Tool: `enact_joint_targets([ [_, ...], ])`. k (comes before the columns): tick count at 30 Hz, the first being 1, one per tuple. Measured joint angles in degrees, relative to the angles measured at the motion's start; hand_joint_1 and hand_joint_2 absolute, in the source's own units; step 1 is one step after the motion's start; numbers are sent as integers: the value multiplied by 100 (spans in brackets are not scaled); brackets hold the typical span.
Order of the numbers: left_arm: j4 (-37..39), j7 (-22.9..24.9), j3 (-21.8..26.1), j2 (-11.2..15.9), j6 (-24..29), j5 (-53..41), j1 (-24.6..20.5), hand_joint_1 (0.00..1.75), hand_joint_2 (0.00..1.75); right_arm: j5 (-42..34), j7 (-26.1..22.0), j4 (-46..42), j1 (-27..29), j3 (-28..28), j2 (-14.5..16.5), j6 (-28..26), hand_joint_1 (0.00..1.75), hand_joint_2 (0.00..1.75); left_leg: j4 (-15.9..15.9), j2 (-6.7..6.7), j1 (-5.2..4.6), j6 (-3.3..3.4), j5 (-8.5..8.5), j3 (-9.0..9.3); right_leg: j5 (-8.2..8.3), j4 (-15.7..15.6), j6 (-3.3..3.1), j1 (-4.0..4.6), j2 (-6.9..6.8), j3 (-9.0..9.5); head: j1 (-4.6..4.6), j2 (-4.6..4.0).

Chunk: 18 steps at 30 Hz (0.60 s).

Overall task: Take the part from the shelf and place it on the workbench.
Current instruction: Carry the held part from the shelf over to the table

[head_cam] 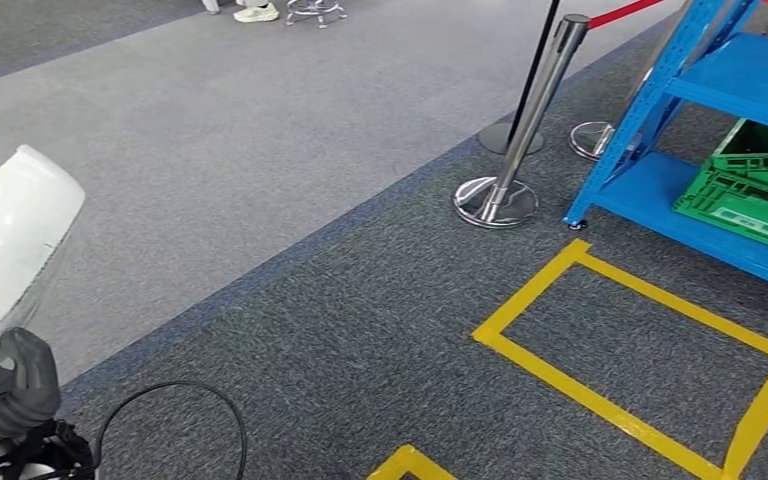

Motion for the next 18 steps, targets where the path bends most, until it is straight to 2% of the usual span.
enact_joint_targets([
  [1, 0, 0, -1, 1, 0, -1, 8, 175, 175, 1, -1, 0, -2, 1, 1, 0, 0, 175, -2, -49, 17, -42, 15, -24, 11, -5, -31, -2, -77, 11, 3, 0],
  [2, -1, 0, -3, 0, 1, 0, 15, 175, 175, 0, -2, 1, -3, 0, 0, -2, 0, 175, 34, -11, 13, -75, -3, -49, 29, -21, -65, -10, -155, 19, -5, 0],
  [3, -1, 0, -4, 1, 2, 0, 12, 175, 175, 0, -3, 1, 0, -1, -1, -4, 0, 175, 151, 96, 6, -104, -77, -104, 46, -42, -99, -19, -240, 29, -23, 0],
  [5, -2, 0, -5, 4, 4, 2, -1, 175, 175, 0, -5, 2, 13, -2, -2, -6, 0, 175, 722, 419, -3, -154, -408, -352, 56, -61, -141, -10, -415, 41, -55, 0],
  [6, -2, 0, -6, 6, 4, 4, -5, 175, 175, 0, -6, 2, 20, -2, -2, -4, 0, 175, 1112, 520, 6, -177, -598, -520, 54, -61, -151, 1, -507, 38, -64, 0],
  [7, -1, 0, -7, 7, 4, 5, -3, 175, 175, -1, -5, 2, 25, -2, -2, -3, 0, 175, 1432, 568, 14, -193, -727, -654, 51, -59, -153, 10, -599, 36, -63, 0],
  [8, -1, 0, -7, 6, 4, 7, 1, 175, 175, -1, -5, 2, 25, -2, -2, -2, 0, 175, 1586, 592, 19, -201, -757, -706, 49, -58, -152, 14, -689, 34, -63, 0],
  [9, 0, 0, -7, 7, 4, 8, 4, 175, 175, -2, -5, 2, 22, -2, -2, -2, 0, 175, 1514, 609, 21, -201, -677, -646, 46, -58, -148, 16, -771, 35, -64, 0],
  [10, 0, 0, -7, 7, 4, 8, 5, 175, 175, -1, -5, 2, 16, -2, -2, -2, 0, 175, 1206, 644, 20, -190, -507, -466, 42, -58, -141, 16, -847, 43, -63, 0],
  [11, 0, 0, -7, 7, 4, 8, 5, 175, 175, -1, -5, 2, 9, -2, -2, -2, 0, 175, 772, 749, 8, -167, -335, -223, 35, -59, -130, 18, -914, 55, -63, 0],
  [13, -1, 0, -8, 7, 4, 5, 1, 175, 175, 0, -6, 2, -5, -2, -2, -1, 0, 175, 100, 972, -45, -90, -145, 140, 16, -58, -86, 40, -1025, 77, -61, 0],
  [14, -1, 0, -8, 7, 4, 5, 1, 175, 175, 0, -5, 2, -10, -2, -2, -1, 0, 175, -27, 1035, -71, -51, -139, 197, 10, -60, -59, 49, -1071, 85, -61, 0],
  [16, -3, 0, -7, 7, 4, 4, 9, 175, 175, 0, -3, 2, -23, -2, 1, 0, 0, 175, -53, 945, -89, 13, -127, 178, 6, -81, 4, 52, -1158, 112, -58, 0],
  [17, -4, 0, -6, 4, 4, 3, 15, 175, 175, 0, -3, 1, -32, -2, 3, 0, 0, 175, -79, 893, -78, 46, -104, 180, -24, -70, 37, 46, -1111, 111, -52, 0],
  [18, -5, 0, -6, 2, 4, 2, 14, 175, 175, 0, -4, 0, -39, -2, 6, -1, 0, 175, -106, 840, -64, 83, -73, 182, -102, 8, 62, 41, -993, 79, -45, 0],
])
